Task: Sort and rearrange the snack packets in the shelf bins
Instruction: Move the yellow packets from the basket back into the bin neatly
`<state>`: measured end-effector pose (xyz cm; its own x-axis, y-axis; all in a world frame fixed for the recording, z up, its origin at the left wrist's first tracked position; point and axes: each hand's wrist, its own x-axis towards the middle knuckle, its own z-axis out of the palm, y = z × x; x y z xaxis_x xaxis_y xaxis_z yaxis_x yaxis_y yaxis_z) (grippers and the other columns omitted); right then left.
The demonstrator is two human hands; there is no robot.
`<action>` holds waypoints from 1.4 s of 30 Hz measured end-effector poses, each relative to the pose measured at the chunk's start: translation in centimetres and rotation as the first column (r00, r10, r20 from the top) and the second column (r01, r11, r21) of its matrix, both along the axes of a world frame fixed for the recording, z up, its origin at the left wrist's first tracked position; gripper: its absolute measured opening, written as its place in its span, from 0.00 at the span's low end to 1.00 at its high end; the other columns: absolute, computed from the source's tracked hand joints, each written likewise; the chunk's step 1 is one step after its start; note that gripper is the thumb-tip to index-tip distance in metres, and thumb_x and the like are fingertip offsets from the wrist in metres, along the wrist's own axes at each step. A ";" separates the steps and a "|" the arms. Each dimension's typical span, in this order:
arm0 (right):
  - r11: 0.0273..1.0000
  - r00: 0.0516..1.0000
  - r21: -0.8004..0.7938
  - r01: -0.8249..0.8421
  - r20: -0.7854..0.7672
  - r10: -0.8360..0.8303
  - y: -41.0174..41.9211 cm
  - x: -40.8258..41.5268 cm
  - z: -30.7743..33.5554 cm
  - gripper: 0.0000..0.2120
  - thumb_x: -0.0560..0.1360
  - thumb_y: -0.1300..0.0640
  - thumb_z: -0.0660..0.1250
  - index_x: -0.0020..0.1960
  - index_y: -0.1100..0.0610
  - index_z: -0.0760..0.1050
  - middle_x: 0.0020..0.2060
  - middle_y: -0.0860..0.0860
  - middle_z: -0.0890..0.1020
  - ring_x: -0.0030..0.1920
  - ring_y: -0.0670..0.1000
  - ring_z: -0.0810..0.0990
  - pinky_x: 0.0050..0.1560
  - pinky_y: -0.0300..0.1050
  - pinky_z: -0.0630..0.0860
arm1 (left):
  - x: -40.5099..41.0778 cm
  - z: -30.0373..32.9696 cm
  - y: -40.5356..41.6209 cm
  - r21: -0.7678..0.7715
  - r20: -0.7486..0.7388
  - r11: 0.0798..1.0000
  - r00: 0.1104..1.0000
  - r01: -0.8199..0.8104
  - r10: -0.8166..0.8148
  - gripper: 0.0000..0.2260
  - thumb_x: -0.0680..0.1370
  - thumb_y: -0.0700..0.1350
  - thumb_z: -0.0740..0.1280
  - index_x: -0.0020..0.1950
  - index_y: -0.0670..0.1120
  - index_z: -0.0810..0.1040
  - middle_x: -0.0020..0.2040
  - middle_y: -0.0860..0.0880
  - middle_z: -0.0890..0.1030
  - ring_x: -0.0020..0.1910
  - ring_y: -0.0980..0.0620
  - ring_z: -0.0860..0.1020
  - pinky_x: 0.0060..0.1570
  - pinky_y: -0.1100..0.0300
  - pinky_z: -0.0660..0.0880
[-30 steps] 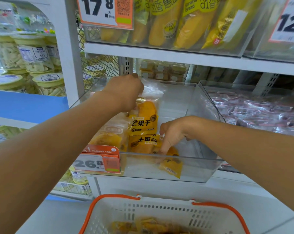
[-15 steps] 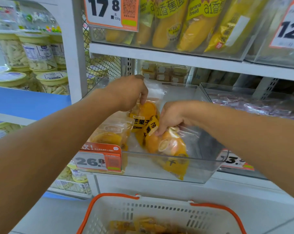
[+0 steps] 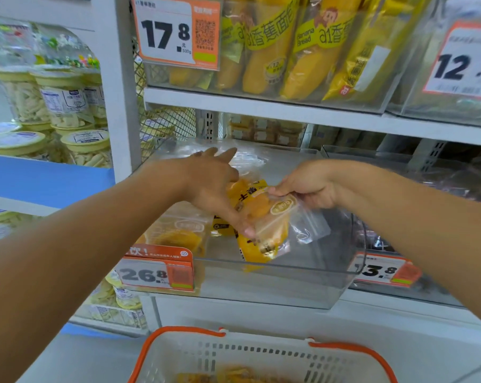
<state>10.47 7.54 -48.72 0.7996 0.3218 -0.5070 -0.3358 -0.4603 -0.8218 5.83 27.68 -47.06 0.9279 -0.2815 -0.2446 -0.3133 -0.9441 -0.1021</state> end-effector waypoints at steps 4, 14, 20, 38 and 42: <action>0.999 0.997 -0.012 0.031 -0.071 -0.032 1.4 -0.2 0.1 0.11 0.83 0.63 0.60 0.43 0.63 0.75 0.28 0.52 0.83 0.27 0.47 0.83 0.31 0.42 0.82 | -0.6 0.0 -1.6 0.080 0.036 0.995 0.997 0.060 -0.063 0.57 0.49 0.85 0.61 0.70 0.53 0.71 0.74 0.48 0.66 0.72 0.43 0.66 0.70 0.44 0.65; 0.983 0.987 -0.120 0.139 0.095 -0.128 0.9 -2.4 -1.1 0.14 0.82 0.71 0.56 0.42 0.61 0.75 0.30 0.55 0.74 0.25 0.45 0.74 0.21 0.35 0.75 | -0.5 0.8 -1.8 -0.059 0.300 0.949 0.912 0.310 -0.279 0.13 0.77 0.50 0.65 0.35 0.45 0.78 0.30 0.48 0.75 0.32 0.47 0.75 0.33 0.52 0.74; 0.965 0.965 -0.215 0.152 0.244 -0.097 0.0 -3.2 -1.4 0.15 0.84 0.56 0.61 0.50 0.66 0.79 0.25 0.53 0.68 0.17 0.44 0.66 0.19 0.34 0.70 | 1.8 -0.7 0.2 -0.114 0.336 0.976 0.931 0.188 -0.140 0.13 0.78 0.44 0.67 0.33 0.50 0.76 0.34 0.54 0.76 0.39 0.49 0.78 0.41 0.54 0.76; 0.841 0.256 -0.530 -0.110 0.802 0.539 4.1 -3.6 -0.1 0.15 0.67 0.68 0.78 0.50 0.54 0.82 0.37 0.45 0.84 0.39 0.44 0.82 0.45 0.46 0.81 | 2.6 -0.8 1.6 -0.269 0.406 0.955 0.914 0.128 -0.009 0.02 0.73 0.40 0.73 0.43 0.47 0.85 0.37 0.50 0.82 0.41 0.48 0.79 0.42 0.53 0.77; 0.879 0.197 -0.475 -0.042 0.859 0.473 4.7 -2.1 -2.3 0.10 0.69 0.64 0.78 0.46 0.54 0.80 0.37 0.46 0.81 0.38 0.45 0.79 0.44 0.48 0.79 | 2.5 -0.7 2.3 -0.275 0.355 0.953 0.935 0.125 -0.020 0.10 0.76 0.46 0.65 0.52 0.47 0.84 0.51 0.47 0.81 0.57 0.43 0.76 0.56 0.46 0.75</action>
<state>8.36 12.24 -51.05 0.6403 0.6323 0.4361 0.7584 -0.6104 -0.2284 8.32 29.95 -47.76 0.9134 -0.3609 0.1882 -0.3770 -0.9245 0.0567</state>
